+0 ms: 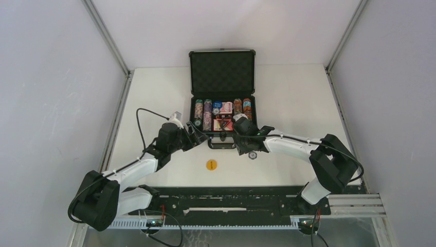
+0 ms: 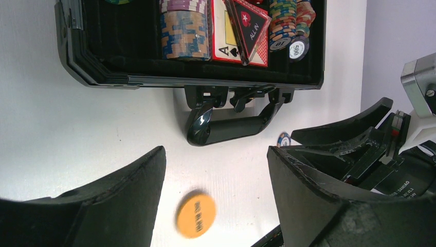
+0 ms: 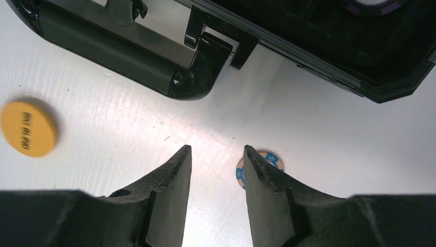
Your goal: Pack up texas hold em set
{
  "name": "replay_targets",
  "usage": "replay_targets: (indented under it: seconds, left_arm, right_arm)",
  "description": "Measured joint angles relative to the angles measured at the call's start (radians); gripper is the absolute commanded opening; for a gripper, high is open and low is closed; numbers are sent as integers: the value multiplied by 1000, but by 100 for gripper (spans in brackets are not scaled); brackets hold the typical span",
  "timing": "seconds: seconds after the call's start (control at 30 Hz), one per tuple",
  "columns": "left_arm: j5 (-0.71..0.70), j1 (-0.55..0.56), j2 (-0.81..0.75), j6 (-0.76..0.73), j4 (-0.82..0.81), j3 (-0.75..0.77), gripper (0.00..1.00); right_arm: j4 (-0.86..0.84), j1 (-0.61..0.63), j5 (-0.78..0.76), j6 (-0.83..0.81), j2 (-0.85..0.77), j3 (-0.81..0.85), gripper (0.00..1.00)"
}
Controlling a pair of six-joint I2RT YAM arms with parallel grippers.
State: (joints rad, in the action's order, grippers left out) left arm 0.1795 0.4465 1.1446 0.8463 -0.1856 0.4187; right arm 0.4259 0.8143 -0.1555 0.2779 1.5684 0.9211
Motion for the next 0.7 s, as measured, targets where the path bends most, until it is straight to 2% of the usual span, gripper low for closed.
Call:
replay_targets:
  seconds: [0.17, 0.23, 0.37, 0.53, 0.7]
  left_arm:
    - [0, 0, 1, 0, 0, 0, 77]
    - [0, 0, 1, 0, 0, 0, 77]
    - [-5, 0, 0, 2, -1, -1, 78]
    - [-95, -3, -71, 8, 50, -24, 80]
    - [-186, -33, -135, 45, 108, -31, 77]
  right_arm:
    - [6, 1, 6, 2, -12, -10, 61]
    - [6, 8, 11, 4, -13, -10, 71]
    - [19, 74, 6, 14, -6, 8, 81]
    - [23, 209, -5, 16, 68, 131, 86]
    - [20, 265, 1, 16, 161, 238, 89]
